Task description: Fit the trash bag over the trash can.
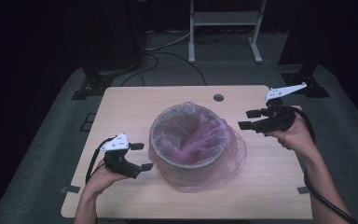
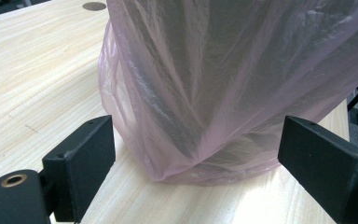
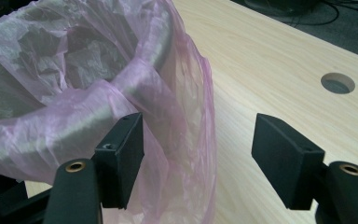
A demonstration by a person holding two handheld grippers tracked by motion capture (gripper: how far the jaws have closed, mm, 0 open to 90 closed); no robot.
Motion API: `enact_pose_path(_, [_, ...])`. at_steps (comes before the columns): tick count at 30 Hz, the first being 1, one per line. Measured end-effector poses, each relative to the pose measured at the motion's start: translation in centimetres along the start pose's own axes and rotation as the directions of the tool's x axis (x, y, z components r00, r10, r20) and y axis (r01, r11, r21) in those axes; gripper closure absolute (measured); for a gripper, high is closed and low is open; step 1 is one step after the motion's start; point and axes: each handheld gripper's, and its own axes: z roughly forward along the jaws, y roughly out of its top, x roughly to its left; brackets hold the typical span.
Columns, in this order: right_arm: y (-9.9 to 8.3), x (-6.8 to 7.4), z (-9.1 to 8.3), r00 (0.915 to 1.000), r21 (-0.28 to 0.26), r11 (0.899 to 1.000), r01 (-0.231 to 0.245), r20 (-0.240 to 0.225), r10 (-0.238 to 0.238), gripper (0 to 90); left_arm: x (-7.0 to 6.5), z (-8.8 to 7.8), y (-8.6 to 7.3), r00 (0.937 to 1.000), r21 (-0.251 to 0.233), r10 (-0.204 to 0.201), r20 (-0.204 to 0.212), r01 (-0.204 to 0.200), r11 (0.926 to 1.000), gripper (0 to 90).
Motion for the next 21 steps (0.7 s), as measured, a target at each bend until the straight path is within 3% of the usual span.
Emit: enact_pose_path(21, [-5.6, -2.0, 0.4, 0.9968, -0.017, 0.997, -0.080, -0.006, 0.080, 33.3, -0.1, 0.6, -0.6, 0.9999, 0.023, -0.012, -0.005, 0.012, 0.9997, 9.8])
